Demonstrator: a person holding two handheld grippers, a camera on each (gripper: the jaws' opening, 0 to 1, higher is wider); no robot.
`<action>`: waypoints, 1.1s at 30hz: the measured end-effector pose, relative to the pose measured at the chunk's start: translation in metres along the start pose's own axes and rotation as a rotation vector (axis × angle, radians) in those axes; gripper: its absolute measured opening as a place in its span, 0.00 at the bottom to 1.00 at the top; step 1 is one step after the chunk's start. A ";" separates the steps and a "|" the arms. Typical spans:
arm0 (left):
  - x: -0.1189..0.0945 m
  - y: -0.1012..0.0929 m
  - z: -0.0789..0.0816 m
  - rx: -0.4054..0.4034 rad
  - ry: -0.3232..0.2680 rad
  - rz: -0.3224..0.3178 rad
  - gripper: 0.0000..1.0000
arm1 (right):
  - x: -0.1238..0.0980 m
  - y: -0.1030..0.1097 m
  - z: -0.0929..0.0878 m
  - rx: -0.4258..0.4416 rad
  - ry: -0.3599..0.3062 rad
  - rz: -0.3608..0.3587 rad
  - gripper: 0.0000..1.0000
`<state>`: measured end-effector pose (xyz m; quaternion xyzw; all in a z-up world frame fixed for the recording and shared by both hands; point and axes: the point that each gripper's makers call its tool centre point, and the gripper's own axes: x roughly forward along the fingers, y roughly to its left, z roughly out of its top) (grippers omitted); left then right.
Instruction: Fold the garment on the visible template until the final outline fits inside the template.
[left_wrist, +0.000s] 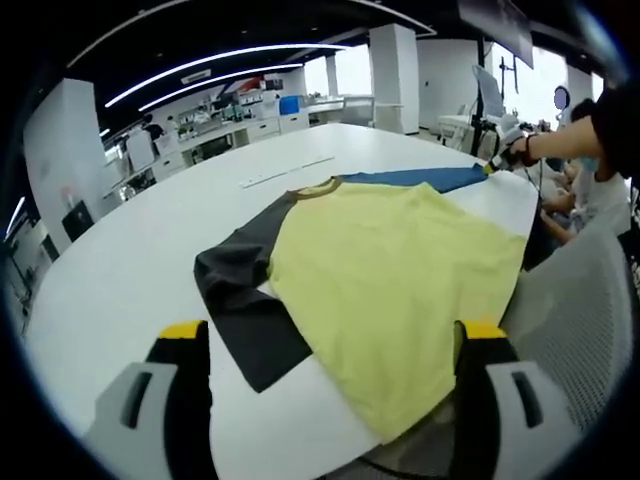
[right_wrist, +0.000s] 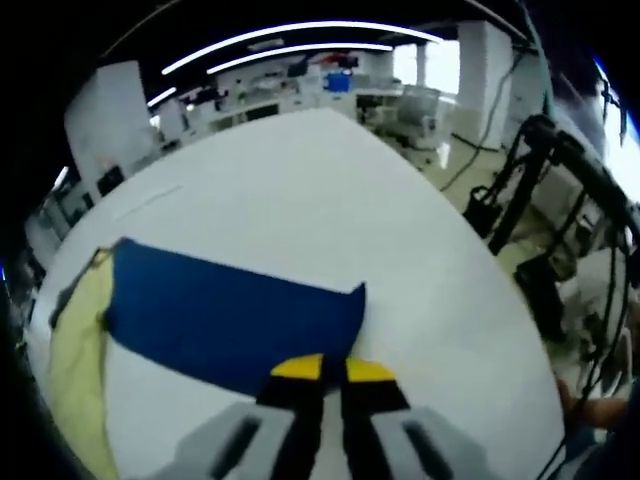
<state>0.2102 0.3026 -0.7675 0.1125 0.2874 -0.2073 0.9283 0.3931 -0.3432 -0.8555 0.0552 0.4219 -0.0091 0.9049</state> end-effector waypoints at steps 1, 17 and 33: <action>-0.001 0.000 0.001 -0.004 -0.002 0.003 0.99 | 0.000 -0.001 0.002 0.012 0.000 0.000 0.00; -0.005 -0.007 0.014 -0.077 -0.054 0.002 0.99 | -0.042 0.041 0.021 0.054 -0.034 0.022 0.00; -0.012 0.002 0.013 -0.127 -0.067 0.004 0.99 | -0.060 0.091 0.043 0.023 -0.044 0.075 0.00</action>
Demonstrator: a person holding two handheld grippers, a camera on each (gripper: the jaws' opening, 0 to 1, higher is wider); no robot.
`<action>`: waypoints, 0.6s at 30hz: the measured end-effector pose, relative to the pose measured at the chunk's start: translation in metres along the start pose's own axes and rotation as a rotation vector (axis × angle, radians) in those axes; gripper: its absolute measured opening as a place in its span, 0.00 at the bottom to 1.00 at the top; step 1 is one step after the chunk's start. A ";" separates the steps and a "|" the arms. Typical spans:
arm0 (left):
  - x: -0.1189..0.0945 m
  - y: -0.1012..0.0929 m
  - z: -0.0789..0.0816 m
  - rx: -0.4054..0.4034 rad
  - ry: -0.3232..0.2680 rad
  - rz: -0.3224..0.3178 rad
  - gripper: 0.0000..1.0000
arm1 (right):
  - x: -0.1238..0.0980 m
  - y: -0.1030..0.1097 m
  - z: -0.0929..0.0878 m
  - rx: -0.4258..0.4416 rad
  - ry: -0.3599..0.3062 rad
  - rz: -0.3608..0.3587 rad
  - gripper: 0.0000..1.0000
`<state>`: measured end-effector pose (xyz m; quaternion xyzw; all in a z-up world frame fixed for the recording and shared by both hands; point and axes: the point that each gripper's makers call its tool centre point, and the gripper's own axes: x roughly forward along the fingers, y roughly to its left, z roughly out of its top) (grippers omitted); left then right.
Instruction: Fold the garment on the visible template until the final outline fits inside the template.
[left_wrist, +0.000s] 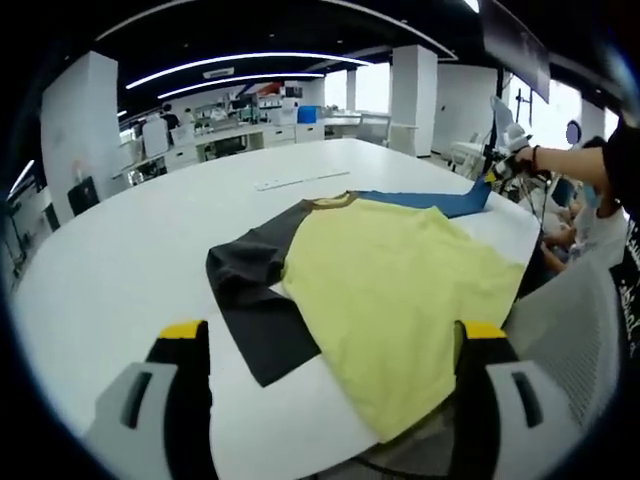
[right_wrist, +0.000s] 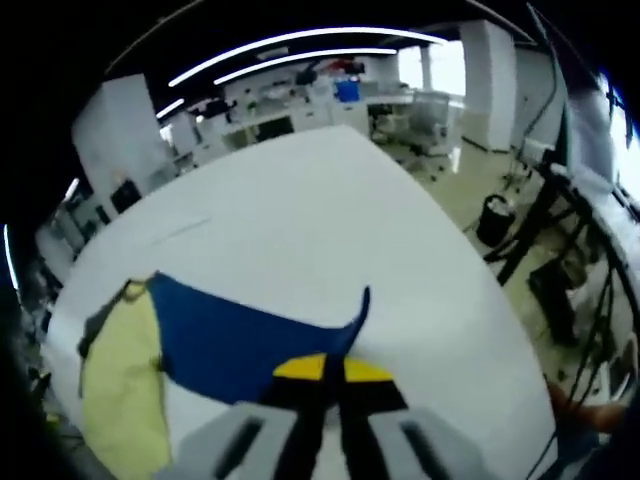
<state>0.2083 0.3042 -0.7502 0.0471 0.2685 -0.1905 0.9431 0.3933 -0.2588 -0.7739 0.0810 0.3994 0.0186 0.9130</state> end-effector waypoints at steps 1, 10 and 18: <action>0.000 0.000 0.000 -0.002 -0.002 0.000 0.99 | 0.006 0.000 0.006 0.001 0.001 0.012 0.00; -0.005 0.006 0.002 -0.029 -0.015 -0.002 0.99 | 0.014 0.053 0.025 -0.055 0.009 0.100 0.00; -0.008 0.006 0.005 -0.022 -0.016 -0.011 0.99 | 0.019 0.110 0.035 -0.110 0.013 0.186 0.00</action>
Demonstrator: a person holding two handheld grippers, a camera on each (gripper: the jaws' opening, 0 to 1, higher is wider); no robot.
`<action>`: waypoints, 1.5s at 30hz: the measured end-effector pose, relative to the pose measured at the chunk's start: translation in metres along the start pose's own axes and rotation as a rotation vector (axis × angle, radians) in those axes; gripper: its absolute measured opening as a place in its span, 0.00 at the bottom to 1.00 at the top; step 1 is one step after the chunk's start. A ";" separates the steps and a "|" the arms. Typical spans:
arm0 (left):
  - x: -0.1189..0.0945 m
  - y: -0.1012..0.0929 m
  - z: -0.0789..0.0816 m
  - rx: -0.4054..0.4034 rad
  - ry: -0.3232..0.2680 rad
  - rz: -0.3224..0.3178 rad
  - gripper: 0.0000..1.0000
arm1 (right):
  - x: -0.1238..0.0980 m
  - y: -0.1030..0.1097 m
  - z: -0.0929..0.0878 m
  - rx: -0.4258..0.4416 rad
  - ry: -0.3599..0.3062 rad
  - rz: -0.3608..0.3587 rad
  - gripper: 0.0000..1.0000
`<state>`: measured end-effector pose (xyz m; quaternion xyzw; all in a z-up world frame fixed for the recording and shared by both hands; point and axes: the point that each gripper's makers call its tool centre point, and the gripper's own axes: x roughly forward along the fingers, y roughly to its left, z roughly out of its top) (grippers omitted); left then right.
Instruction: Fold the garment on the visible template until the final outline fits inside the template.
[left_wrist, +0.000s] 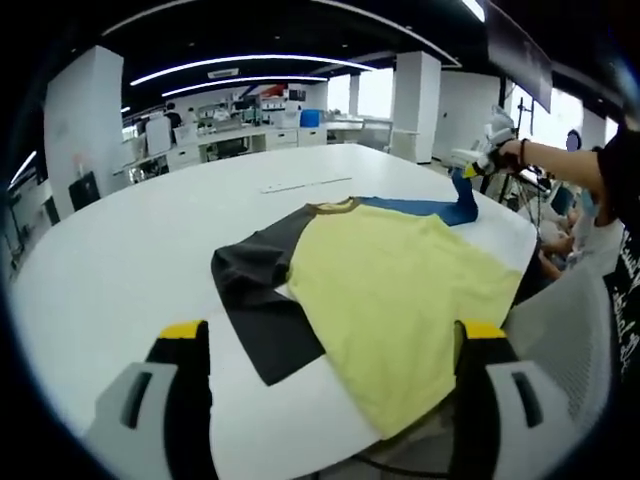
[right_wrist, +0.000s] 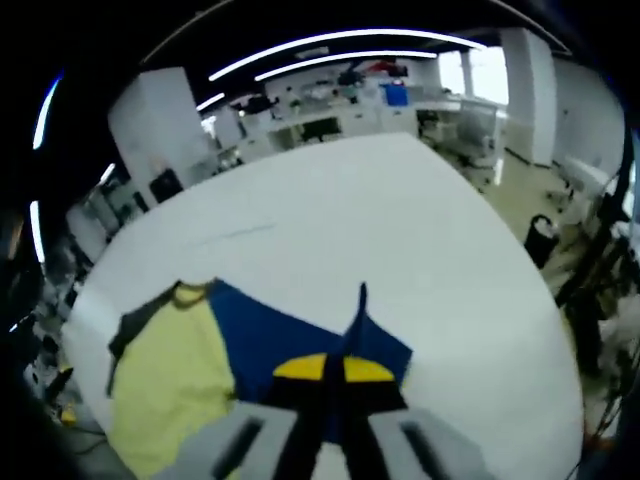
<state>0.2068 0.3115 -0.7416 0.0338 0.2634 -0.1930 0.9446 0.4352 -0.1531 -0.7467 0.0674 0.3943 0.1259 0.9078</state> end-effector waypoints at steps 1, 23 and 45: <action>0.000 0.000 0.000 0.002 0.001 -0.001 0.99 | 0.003 0.004 0.003 -0.005 0.000 0.009 0.00; 0.000 -0.004 -0.003 0.018 0.016 -0.028 0.99 | 0.044 0.097 0.003 -0.099 0.047 0.120 0.00; -0.001 -0.006 -0.015 0.009 0.027 -0.030 0.97 | 0.075 0.186 0.005 -0.190 0.053 0.192 0.00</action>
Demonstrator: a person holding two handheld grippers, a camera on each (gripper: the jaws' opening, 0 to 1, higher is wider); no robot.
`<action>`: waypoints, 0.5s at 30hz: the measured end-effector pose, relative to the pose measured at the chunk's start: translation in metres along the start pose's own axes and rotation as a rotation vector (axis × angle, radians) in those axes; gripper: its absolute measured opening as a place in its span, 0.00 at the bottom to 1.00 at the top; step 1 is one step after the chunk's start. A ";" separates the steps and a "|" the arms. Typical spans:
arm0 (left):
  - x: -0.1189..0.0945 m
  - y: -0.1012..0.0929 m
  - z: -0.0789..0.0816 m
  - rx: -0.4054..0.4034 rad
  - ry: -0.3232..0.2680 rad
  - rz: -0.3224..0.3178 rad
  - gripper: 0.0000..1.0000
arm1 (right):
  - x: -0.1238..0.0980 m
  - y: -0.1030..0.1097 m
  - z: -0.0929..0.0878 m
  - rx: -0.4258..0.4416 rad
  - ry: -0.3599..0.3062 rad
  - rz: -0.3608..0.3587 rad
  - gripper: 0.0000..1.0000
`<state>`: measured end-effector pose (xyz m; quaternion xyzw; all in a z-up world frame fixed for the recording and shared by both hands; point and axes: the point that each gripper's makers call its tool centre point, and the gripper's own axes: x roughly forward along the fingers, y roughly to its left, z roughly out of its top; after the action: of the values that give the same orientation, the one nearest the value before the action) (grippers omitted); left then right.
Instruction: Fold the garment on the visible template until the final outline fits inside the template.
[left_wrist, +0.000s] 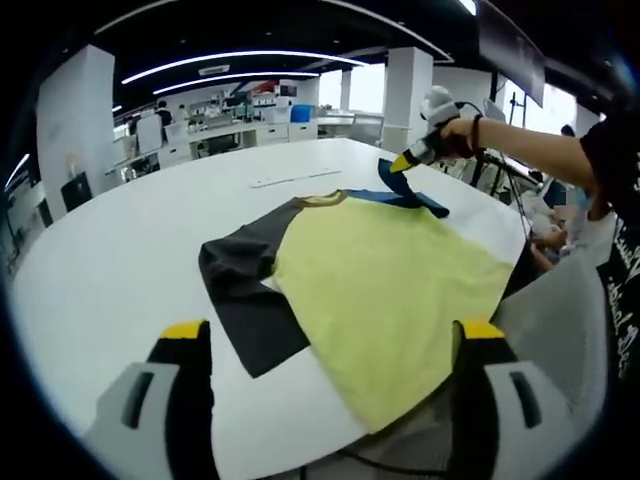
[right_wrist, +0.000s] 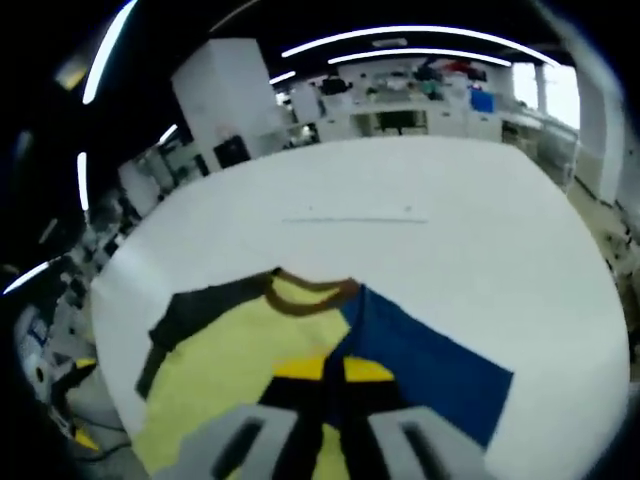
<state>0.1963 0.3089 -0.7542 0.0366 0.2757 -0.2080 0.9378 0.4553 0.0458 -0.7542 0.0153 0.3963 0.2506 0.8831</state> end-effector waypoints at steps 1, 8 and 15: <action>0.001 -0.001 0.000 -0.001 0.002 0.001 0.97 | 0.002 0.003 0.001 -0.006 0.000 0.002 0.00; 0.003 -0.003 0.003 -0.005 -0.003 -0.001 0.97 | 0.012 0.029 0.005 -0.048 0.010 0.017 0.00; 0.005 -0.004 0.002 -0.013 0.001 -0.006 0.97 | 0.018 0.054 0.014 -0.099 0.011 0.039 0.00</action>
<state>0.1990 0.3032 -0.7551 0.0297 0.2776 -0.2090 0.9372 0.4517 0.1030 -0.7448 -0.0223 0.3878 0.2870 0.8756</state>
